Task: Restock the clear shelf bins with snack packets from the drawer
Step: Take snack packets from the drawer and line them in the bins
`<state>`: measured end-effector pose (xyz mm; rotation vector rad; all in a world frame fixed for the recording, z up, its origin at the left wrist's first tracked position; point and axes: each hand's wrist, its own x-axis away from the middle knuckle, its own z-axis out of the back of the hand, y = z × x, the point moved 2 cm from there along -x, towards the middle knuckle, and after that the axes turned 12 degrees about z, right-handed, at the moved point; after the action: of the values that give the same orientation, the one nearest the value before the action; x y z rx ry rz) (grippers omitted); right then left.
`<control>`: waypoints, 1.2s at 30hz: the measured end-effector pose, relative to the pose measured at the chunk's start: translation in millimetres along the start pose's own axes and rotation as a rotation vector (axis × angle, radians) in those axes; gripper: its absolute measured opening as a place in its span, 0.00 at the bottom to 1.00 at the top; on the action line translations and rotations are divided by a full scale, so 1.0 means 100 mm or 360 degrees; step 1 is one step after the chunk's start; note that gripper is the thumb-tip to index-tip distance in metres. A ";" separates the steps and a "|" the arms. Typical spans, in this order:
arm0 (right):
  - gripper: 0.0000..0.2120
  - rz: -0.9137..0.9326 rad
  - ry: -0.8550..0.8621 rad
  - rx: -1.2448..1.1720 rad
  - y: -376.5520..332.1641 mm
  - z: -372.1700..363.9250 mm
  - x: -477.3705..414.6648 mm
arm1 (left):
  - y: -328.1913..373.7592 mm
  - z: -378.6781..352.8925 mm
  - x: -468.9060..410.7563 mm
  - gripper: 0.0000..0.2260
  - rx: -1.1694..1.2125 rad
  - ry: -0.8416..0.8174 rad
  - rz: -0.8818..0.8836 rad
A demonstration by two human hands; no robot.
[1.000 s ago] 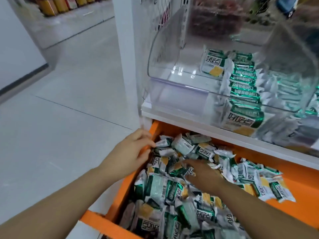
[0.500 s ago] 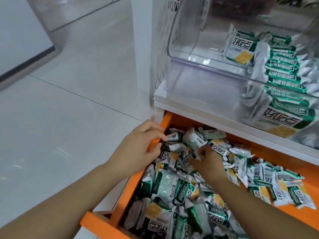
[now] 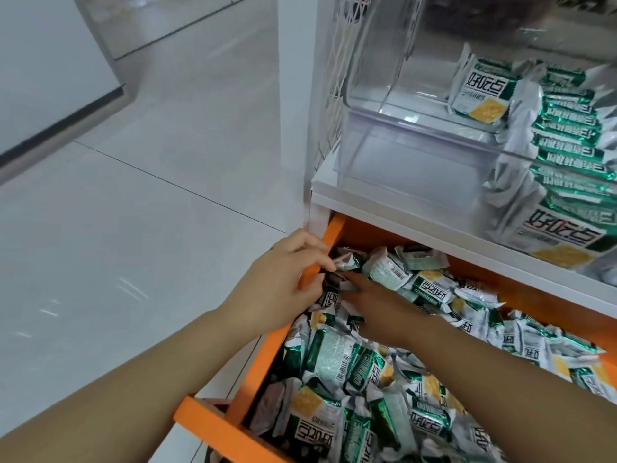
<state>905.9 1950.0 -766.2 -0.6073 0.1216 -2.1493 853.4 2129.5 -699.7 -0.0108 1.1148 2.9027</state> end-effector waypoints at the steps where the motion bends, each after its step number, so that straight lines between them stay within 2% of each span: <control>1: 0.29 0.0029 0.0033 0.0026 -0.02 0.03 0.06 | 0.01 0.01 0.01 0.09 -0.0019 -0.0001 -0.0010; 4: 0.31 0.0126 0.0159 0.0151 -0.11 0.15 0.38 | 0.12 0.10 0.02 0.08 -0.0211 -0.0097 -0.0031; 8: 0.28 0.0254 0.0384 0.0261 -0.27 0.36 1.00 | 0.42 0.31 0.00 0.14 -0.0902 -0.0483 -0.0052; 11: 0.29 0.0309 0.0538 0.0396 -0.40 0.61 1.43 | 0.78 0.51 -0.01 0.12 -0.0947 -0.0644 0.0122; 13: 0.30 0.0326 0.0606 0.0443 -0.51 0.80 1.68 | 1.06 0.59 0.03 0.22 -0.0800 -0.0780 0.0258; 15: 0.30 0.0370 0.0702 0.0532 -0.64 0.98 1.91 | 1.34 0.65 0.13 0.31 -0.0488 -0.0933 0.0410; 17: 0.30 0.0377 0.0827 0.0619 -0.78 1.14 2.11 | 1.60 0.74 0.23 0.35 -0.0304 -0.1020 0.0509; 19: 0.27 0.0355 0.0952 0.0644 -0.88 1.29 2.27 | 1.82 0.82 0.31 0.32 -0.0091 -0.0962 0.0519; 23: 0.26 0.0348 0.1105 0.0724 -0.99 1.51 2.49 | 2.05 0.84 0.44 0.23 0.0436 -0.0649 0.0580; 26: 0.24 0.0392 0.1104 0.0814 -1.09 1.57 2.59 | 2.09 0.74 0.55 0.28 0.0706 -0.0476 0.0622; 27: 0.24 0.0400 0.1093 0.0846 -1.13 1.58 2.61 | 2.09 0.71 0.57 0.30 0.0835 -0.0455 0.0635; 28: 0.23 0.0407 0.1085 0.0876 -1.17 1.58 2.63 | 2.10 0.68 0.60 0.27 0.0983 -0.0453 0.0653; 30: 0.20 0.0437 0.1055 0.0919 -1.23 1.62 2.68 | 2.14 0.62 0.65 0.15 0.1334 -0.0512 0.0708; 32: 0.18 0.0464 0.0981 0.0897 -1.25 1.66 2.75 | 2.22 0.61 0.70 0.09 0.1571 -0.0595 0.0717; 34: 0.17 0.0442 0.0917 0.0749 -1.24 1.71 2.86 | 2.26 0.62 0.70 0.08 0.1667 -0.0616 0.0678; 36: 0.16 0.0338 0.0971 0.0417 -1.26 1.82 2.99 | 2.26 0.67 0.68 0.10 0.1643 -0.0619 0.0661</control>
<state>749.8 1818.0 -455.6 0.2164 0.2186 -2.0309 777.9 2008.4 -499.5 0.8291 2.5232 2.0353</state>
